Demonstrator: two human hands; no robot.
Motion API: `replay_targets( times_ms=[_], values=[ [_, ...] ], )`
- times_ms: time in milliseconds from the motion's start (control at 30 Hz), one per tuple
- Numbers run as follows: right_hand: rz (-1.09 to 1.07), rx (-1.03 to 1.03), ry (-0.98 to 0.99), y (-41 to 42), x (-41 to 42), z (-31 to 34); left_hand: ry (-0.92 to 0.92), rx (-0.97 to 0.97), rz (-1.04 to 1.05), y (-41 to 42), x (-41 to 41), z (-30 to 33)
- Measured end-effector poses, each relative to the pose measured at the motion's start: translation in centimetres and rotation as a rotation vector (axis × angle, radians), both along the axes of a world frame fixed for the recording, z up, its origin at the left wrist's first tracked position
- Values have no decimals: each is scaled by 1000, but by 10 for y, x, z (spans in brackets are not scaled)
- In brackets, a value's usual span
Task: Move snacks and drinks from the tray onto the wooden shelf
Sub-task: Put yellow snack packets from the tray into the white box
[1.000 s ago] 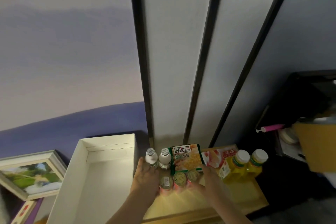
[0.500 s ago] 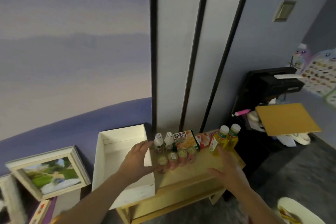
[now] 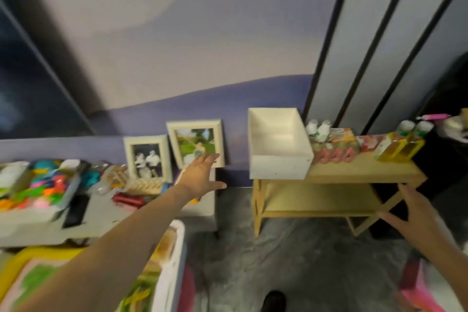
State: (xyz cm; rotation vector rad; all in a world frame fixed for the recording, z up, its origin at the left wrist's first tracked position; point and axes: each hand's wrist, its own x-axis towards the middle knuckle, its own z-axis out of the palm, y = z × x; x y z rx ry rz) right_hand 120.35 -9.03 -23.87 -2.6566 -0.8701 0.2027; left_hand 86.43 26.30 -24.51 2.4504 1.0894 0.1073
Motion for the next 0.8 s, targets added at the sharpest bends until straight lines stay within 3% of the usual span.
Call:
replay_targets(
  times_ms=[133, 367, 800],
  values=[
    [40, -67, 81, -10, -40, -47, 81, -33, 94, -8, -109, -17],
    [216, -117, 151, 50, -154, -34, 218, -72, 284, -11, -244, -35],
    [620, -92, 288, 231, -347, -155, 181, -192, 509, 6, -362, -150]
  ],
)
